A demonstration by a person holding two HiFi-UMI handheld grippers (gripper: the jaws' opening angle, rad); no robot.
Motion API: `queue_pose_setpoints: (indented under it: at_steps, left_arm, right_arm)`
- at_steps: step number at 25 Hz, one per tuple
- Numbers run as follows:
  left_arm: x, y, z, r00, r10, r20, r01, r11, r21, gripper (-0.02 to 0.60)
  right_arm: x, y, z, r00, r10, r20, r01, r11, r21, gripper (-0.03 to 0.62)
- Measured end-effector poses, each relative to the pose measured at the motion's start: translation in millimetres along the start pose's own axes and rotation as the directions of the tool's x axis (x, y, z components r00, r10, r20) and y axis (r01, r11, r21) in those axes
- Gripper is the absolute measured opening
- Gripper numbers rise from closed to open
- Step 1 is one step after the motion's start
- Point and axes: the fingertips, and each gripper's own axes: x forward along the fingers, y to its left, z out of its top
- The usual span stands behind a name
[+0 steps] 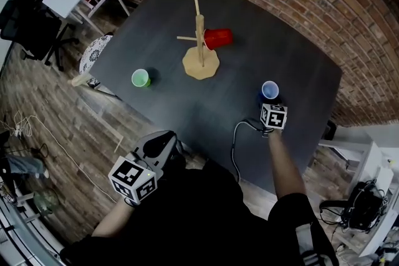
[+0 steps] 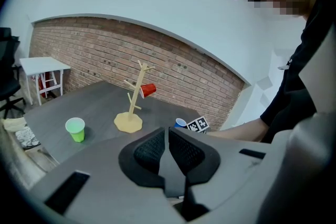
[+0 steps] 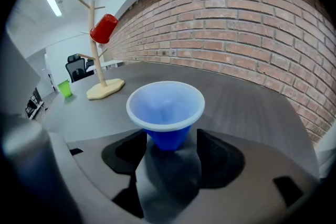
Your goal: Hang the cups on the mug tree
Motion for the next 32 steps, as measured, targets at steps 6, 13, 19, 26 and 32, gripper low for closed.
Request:
queue_pose_setpoints:
  at_steps: [6, 13, 19, 26, 32]
  left_arm:
    - [-8.3, 12.4, -2.0, 0.998, 0.056, 0.0, -0.056, 0.998, -0.028, 0.021]
    - [-13.0, 17.7, 2.1, 0.999, 0.045, 0.019, -0.044, 0.998, -0.041, 0.021]
    - [-11.5, 22.0, 3.5, 0.999, 0.02, 0.033, -0.018, 0.998, -0.054, 0.021]
    - [-12.5, 26.5, 4.0, 0.999, -0.009, 0.053, 0.012, 0.997, -0.07, 0.021]
    - [-20.0, 36.4, 6.8, 0.996, -0.023, 0.082, 0.03, 0.996, -0.086, 0.021]
  right_arm:
    - [4.2, 3.7, 13.7, 1.0, -0.011, -0.003, 0.011, 0.999, -0.034, 0.263]
    - [-5.6, 27.9, 16.2, 0.998, 0.068, -0.018, -0.068, 0.998, 0.006, 0.252]
    - [-25.5, 82.1, 26.8, 0.981, 0.193, 0.018, -0.194, 0.976, 0.096, 0.25]
    - [-47.8, 160.0, 45.0, 0.944, 0.329, 0.011, -0.329, 0.943, 0.051, 0.25]
    - [-59.7, 206.8, 59.4, 0.921, 0.387, -0.047, -0.388, 0.921, -0.024, 0.25]
